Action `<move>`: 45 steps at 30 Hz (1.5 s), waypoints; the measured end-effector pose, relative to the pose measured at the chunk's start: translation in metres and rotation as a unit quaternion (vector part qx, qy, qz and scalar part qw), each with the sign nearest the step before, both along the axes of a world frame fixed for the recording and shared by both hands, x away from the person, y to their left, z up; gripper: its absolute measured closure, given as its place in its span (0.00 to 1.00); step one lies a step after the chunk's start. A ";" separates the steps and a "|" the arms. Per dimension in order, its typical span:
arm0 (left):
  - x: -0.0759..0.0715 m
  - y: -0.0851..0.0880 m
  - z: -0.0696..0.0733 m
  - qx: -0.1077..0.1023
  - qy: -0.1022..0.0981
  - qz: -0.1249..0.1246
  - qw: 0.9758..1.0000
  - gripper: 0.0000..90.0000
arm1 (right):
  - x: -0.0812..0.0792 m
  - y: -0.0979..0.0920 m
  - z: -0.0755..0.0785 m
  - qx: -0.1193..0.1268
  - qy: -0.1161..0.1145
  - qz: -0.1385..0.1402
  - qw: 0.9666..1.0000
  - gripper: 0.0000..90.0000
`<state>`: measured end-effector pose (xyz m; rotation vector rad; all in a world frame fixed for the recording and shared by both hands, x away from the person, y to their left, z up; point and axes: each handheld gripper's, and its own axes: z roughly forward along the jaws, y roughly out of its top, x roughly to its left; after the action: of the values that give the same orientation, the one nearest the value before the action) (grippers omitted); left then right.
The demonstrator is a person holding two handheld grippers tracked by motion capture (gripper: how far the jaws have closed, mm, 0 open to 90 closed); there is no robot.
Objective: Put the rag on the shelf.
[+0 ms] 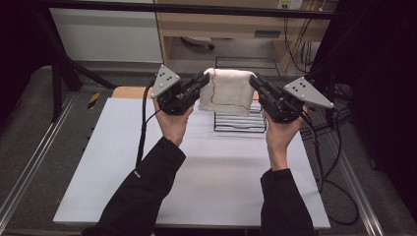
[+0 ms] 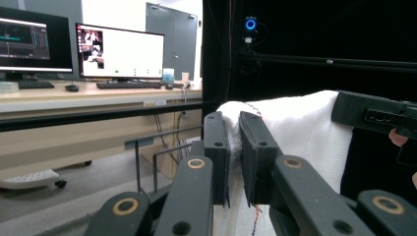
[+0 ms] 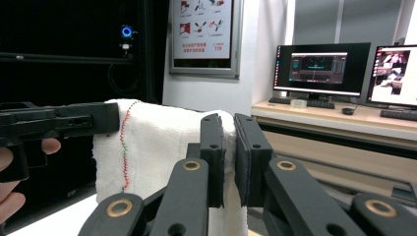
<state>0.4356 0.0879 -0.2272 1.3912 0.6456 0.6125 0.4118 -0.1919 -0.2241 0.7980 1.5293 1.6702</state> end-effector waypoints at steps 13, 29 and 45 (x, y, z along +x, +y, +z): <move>0.015 -0.009 0.016 0.000 -0.007 0.002 1.000 0.92 | 0.012 -0.006 0.018 -0.003 -0.008 -0.012 1.000 0.93; 0.031 -0.022 0.040 0.001 -0.021 0.007 1.000 0.92 | 0.029 -0.014 0.042 0.000 -0.018 -0.028 0.999 0.93; 0.061 -0.037 0.055 0.002 -0.020 0.017 1.000 0.92 | 0.058 -0.023 0.055 0.003 -0.013 -0.041 0.999 0.93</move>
<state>0.4961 0.0506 -0.1723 1.3704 0.6381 0.6675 0.4694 -0.2152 -0.1689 0.8287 1.4543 1.6202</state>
